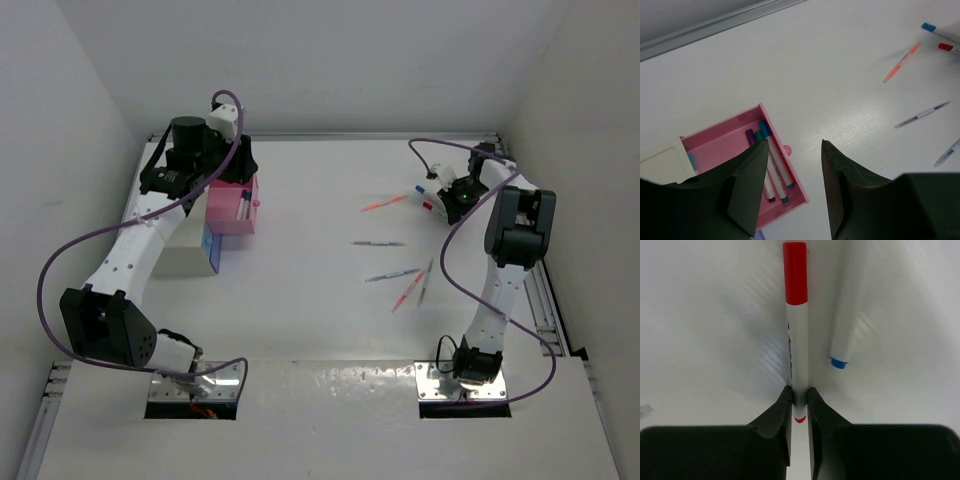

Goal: Sort the stationery into containers
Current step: Pick up the pen from the center of the board, then place the pen in the storage box.

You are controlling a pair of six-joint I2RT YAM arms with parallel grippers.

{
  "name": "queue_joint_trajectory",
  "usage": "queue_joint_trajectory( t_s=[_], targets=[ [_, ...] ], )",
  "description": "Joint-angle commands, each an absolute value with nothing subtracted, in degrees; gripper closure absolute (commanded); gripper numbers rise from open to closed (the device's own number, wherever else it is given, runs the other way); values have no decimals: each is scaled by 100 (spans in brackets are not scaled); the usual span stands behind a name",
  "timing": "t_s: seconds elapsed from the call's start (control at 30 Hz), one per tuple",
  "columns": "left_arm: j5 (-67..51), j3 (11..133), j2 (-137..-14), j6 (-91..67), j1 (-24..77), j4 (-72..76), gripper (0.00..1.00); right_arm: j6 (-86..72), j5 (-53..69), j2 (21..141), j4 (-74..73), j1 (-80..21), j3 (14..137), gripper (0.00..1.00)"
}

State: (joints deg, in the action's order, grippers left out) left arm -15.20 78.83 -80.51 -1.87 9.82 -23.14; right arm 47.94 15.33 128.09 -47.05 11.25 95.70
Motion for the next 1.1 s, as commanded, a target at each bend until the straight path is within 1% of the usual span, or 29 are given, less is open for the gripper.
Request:
queue_joint_trajectory(
  t_s=[0.0, 0.07, 0.17, 0.3, 0.37, 0.43, 0.47, 0.5, 0.53, 0.57, 0.6, 0.67, 0.7, 0.73, 0.77, 0.8, 0.83, 0.9, 0.93, 1.0, 1.07],
  targets=[
    [-1573, 7840, -7919, -141, 1002, -2197, 47, 5343, 1477, 12692, -5212, 976, 9256, 89],
    [-1591, 7796, -7884, -149, 993, -2180, 47, 5528, 1485, 12473, -5299, 897, 8957, 91],
    [-1643, 7699, -7814, -211, 1002, -2153, 47, 5678, 1476, 12122, -5335, 765, 8544, 100],
    [-1828, 7480, -7647, -360, 984, -2101, 48, 5529, 1835, 11629, -5519, 519, 8253, 100],
    [-2133, 7208, -7542, -483, 967, -1996, 48, 5143, 2152, 11444, -5625, 352, 8340, 100],
    [-2424, 6945, -7366, -755, 923, -1697, 47, 4435, 2801, 11198, -5669, 247, 8672, 100],
    [-2765, 6656, -7304, -886, 923, -1435, 47, 4430, 3056, 11154, -5704, 142, 8805, 100],
    [-2925, 6523, -7225, -1184, 905, -1293, 47, 3533, 3337, 11058, -5739, 88, 8972, 100],
    [-3092, 6391, -7199, -1343, 923, -1153, 47, 3159, 3923, 11013, -5652, 53, 9209, 100],
    [-3407, 6146, -7190, -1519, 923, -847, 47, 2807, 4224, 10960, -5573, -139, 9281, 100],
    [-3541, 6039, -7207, -1869, 940, -705, 47, 2099, 4732, 10829, -5433, -219, 9307, 100],
    [-3830, 5872, -7329, -2361, 975, -345, 46, 1296, 5149, 10680, -4731, -474, 9177, 100],
    [-3919, 5836, -7391, -2530, 984, -204, 46, 413, 5333, 10592, -4363, -562, 8932, 100],
    [-4042, 5827, -7444, -2670, 993, -115, 46, -213, 5639, 10399, -3524, -737, 8764, 100],
    [-4078, 5818, -7557, -2915, 1011, 199, 46, -1090, 5764, 10302, -3089, -808, 8597, 100],
    [-4113, 5818, -7602, -3048, 1019, 333, 46, -1499, 5853, 10205, -2580, -913, 8239, 100],
    [-4183, 5810, -7646, -3172, 1020, 621, 46, -1903, 5949, 10082, -1696, -1123, 8079, 100],
    [-4236, 5783, -7752, -3549, 1037, 904, 44, -2868, 6020, 10002, -988, -1317, 7780, 100],
    [-4297, 5783, -7787, -3673, 1046, 1036, 44, -3179, 6064, 9967, -375, -1501, 7691, 100],
    [-4350, 5818, -7910, -3946, 1090, 1318, 39, -3855, 6135, 9941, 330, -1747, 7551, 100],
    [-4394, 5836, -8006, -4112, 1151, 1485, 37, -4086, 6187, 9967, 465, -1898, 7593, 100]
  ],
)
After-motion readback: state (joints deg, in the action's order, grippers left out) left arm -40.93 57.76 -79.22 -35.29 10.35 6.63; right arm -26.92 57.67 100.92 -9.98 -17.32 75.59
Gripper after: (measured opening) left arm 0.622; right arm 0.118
